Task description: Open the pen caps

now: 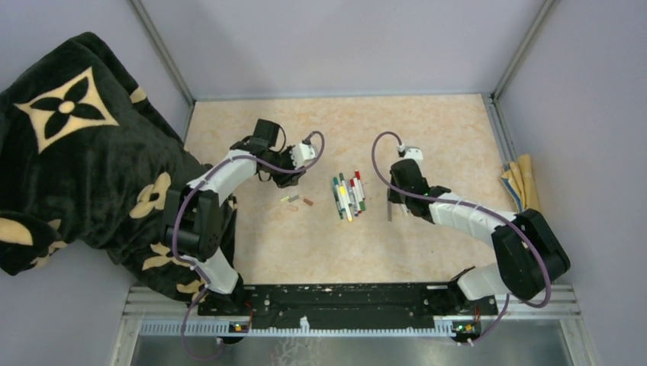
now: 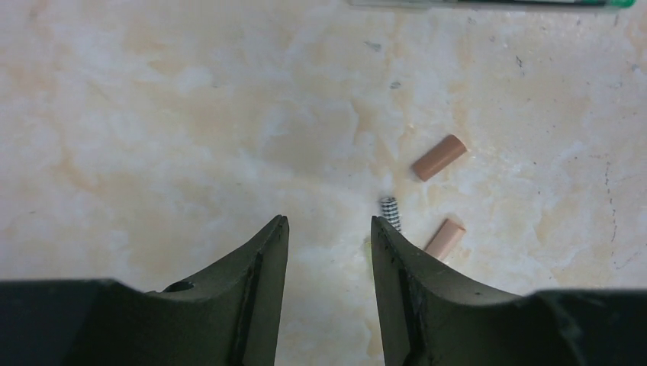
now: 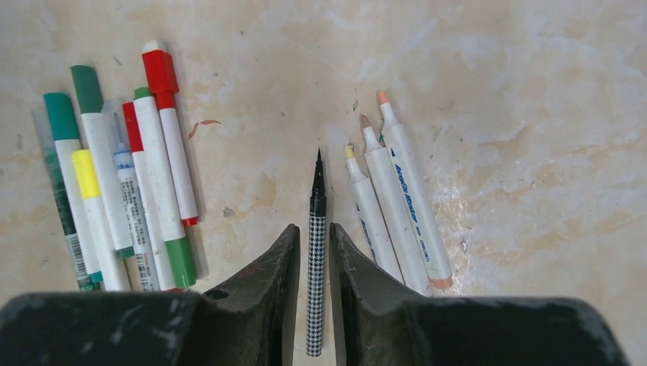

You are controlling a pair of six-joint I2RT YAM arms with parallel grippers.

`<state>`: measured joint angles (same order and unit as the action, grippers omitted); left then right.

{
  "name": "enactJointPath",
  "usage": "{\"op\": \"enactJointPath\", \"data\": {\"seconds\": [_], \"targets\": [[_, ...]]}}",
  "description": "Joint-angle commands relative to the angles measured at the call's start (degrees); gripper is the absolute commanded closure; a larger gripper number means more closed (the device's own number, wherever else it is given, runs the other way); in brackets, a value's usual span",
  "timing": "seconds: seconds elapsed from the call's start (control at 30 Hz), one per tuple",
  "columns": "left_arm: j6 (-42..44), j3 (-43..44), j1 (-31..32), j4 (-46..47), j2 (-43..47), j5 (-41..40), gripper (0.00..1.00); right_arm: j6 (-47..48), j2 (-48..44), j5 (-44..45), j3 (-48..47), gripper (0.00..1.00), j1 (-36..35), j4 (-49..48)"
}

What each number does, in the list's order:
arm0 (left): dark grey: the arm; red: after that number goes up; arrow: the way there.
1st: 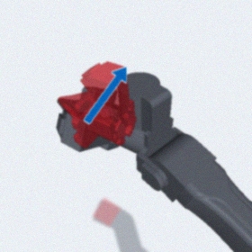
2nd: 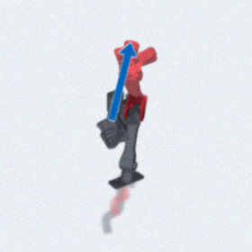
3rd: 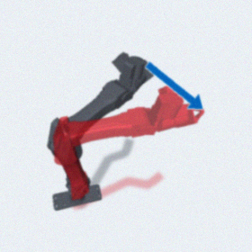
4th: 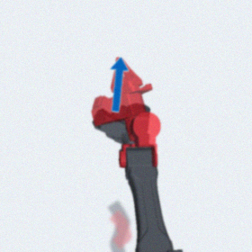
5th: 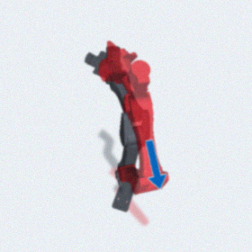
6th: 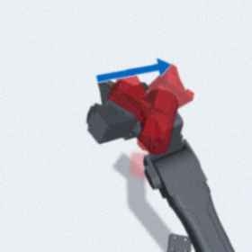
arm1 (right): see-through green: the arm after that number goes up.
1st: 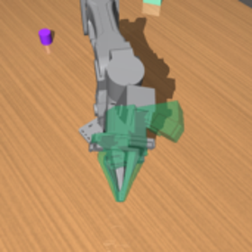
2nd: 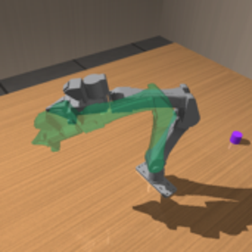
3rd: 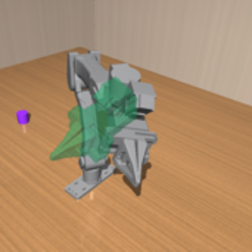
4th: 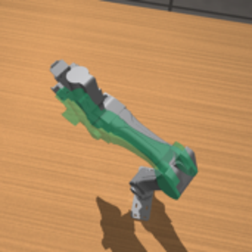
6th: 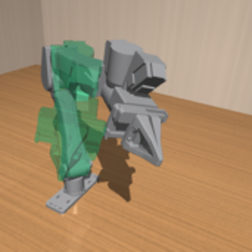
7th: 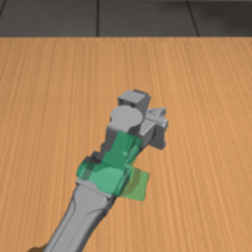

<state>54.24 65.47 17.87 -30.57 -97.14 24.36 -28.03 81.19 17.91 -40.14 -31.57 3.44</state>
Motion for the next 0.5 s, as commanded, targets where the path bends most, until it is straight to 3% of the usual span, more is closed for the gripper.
{"op": "enactJointPath", "data": {"seconds": [0.0, 0.23, 0.37, 0.4, 0.47], "targets": [[-3.9, 5.7, -3.3, -4.9, 3.1, 7.0, 0.48, 2.8, -4.7, -1.1, -1.8, 0.8, 0.6, 2.4], [-9.9, 7.7, -9.0, -4.8, 8.3, 13.4, 0.3, 2.0, -5.9, -6.3, -5.0, 0.75, -3.1, 2.3], [-13.1, 7.6, -10.7, -3.9, 11.2, 14.3, 0.14, 1.2, -0.3, -5.3, -10.2, 0.73, -10.1, 2.3], [-13.7, 7.7, -11.1, -3.8, 11.8, 13.9, 0.04, 0.9, 1.3, -5.5, -11.1, 0.73, -11.1, 2.0], [-14.5, 7.9, -11.6, -3.4, 12.7, 12.8, 0.01, 0.5, 4.1, -5.3, -13.2, 0.73, -12.6, 1.8]]}}
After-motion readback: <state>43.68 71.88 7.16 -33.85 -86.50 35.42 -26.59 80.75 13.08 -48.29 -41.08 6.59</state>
